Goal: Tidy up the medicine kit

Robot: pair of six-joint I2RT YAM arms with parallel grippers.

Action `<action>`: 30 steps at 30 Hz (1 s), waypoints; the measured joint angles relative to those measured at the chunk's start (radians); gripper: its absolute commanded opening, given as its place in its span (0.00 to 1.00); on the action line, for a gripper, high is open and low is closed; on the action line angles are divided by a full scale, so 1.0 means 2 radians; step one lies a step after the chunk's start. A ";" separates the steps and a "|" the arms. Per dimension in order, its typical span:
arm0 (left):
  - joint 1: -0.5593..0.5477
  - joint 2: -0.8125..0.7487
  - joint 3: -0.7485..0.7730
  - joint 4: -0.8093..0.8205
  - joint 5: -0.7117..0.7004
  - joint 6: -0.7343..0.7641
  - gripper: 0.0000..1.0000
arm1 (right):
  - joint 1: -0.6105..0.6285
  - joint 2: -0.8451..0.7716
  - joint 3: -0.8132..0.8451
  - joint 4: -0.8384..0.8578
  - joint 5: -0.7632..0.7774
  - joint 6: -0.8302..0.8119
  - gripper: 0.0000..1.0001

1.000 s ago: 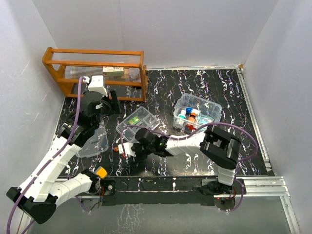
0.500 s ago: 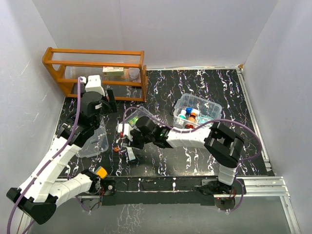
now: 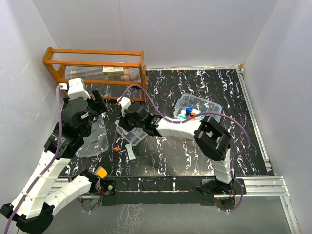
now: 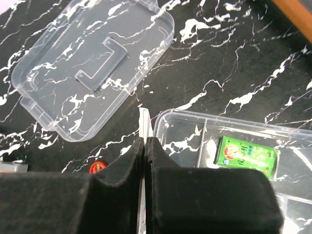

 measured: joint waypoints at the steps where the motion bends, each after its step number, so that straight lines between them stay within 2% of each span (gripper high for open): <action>1: 0.000 0.000 0.000 -0.001 0.000 -0.001 0.71 | 0.000 0.011 0.009 -0.003 0.004 0.007 0.00; 8: 0.002 0.001 -0.005 -0.011 0.000 -0.008 0.71 | 0.000 0.041 0.017 -0.029 0.027 0.036 0.00; 20: 0.002 -0.005 -0.018 -0.010 0.022 -0.032 0.71 | -0.001 0.069 0.018 -0.033 0.039 0.039 0.00; 22: 0.002 -0.005 -0.023 -0.012 0.025 -0.036 0.71 | -0.001 0.076 0.018 -0.041 0.039 0.039 0.06; 27: 0.002 -0.005 -0.033 -0.019 0.042 -0.050 0.73 | -0.001 0.081 0.025 -0.057 0.036 0.044 0.32; 30: 0.002 -0.006 -0.044 -0.025 0.062 -0.064 0.74 | -0.002 0.080 0.035 -0.061 0.035 0.053 0.37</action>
